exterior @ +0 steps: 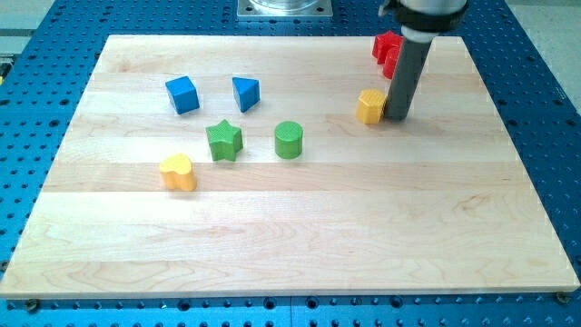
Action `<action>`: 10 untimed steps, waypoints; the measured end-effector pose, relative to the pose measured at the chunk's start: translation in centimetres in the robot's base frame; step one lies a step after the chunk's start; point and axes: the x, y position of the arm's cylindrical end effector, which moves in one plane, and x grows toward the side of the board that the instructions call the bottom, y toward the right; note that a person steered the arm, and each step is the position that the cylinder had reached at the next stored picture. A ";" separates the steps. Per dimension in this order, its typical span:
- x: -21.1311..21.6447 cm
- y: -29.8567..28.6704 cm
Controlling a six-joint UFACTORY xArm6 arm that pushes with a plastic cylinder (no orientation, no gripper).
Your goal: Slide the hexagon to the left of the red blocks
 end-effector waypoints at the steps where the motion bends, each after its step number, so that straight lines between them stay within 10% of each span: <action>1: 2.1 0.0; 2: 8.7 4.9; 4: 5.9 -7.9; 6: 3.6 -0.3; 8: 8.7 -7.0; 10: 2.8 -2.8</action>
